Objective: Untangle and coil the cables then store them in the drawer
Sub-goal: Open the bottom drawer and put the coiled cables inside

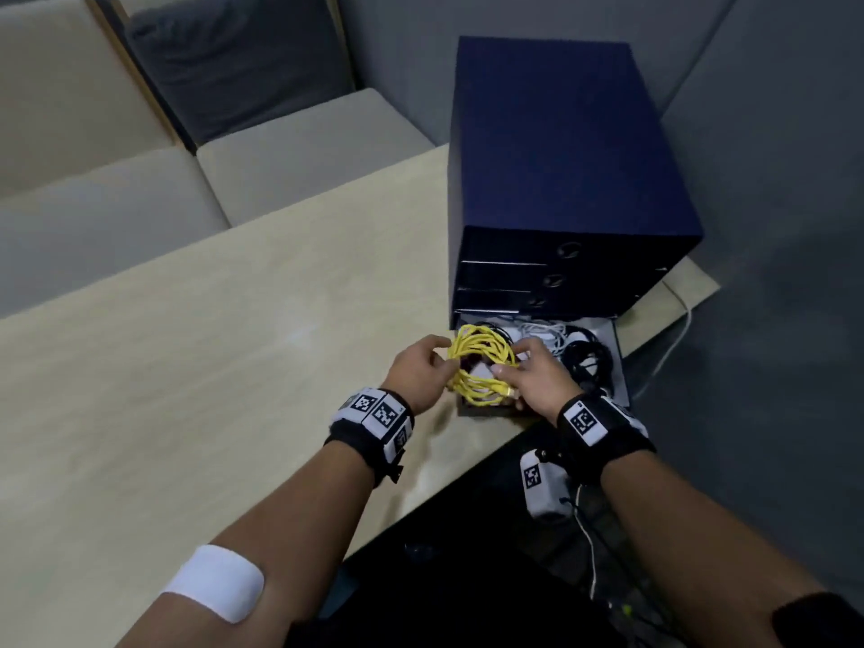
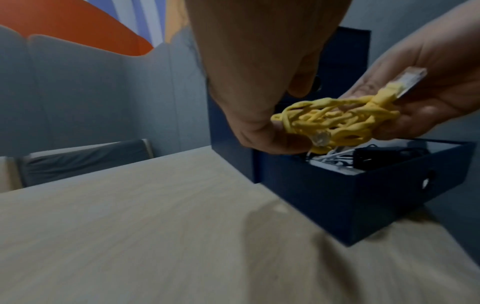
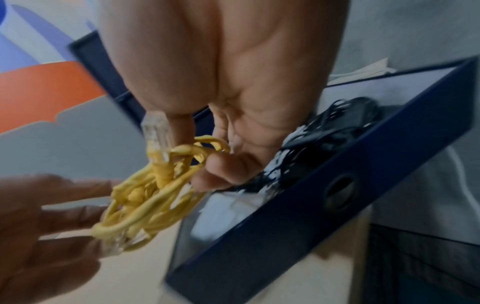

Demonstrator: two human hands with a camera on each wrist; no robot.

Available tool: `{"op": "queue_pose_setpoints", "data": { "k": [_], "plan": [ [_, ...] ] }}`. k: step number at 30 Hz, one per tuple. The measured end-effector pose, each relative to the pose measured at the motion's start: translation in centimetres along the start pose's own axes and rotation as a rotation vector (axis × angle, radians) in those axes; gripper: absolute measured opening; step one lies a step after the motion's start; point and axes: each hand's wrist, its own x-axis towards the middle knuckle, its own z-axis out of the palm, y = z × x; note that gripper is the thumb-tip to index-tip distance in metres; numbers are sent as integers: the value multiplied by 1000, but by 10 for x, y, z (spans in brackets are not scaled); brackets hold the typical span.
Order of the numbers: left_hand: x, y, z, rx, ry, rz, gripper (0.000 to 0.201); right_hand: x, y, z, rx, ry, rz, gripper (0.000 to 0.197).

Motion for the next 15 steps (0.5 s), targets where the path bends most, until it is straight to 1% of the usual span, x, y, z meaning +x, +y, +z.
{"op": "queue_pose_setpoints", "data": {
  "k": [3, 5, 7, 12, 14, 15],
  "plan": [
    [12, 26, 29, 88, -64, 46, 38, 12, 19, -34, 38, 54, 68, 31],
    [18, 39, 44, 151, -81, 49, 42, 21, 24, -50, 86, 71, 93, 30],
    [24, 48, 55, 189, -71, 29, 46, 32, 23, -60, 87, 76, 112, 28],
    [32, 57, 71, 199, -30, -42, 51, 57, 22, -73, 15, 7, 133, 25],
    [36, 60, 75, 210, -6, -70, 50, 63, 20, -73, 13, 37, 115, 21],
    [37, 61, 77, 214, 6, -80, 48, 65, 19, -71, 22, 84, 93, 21]
  ]
}}
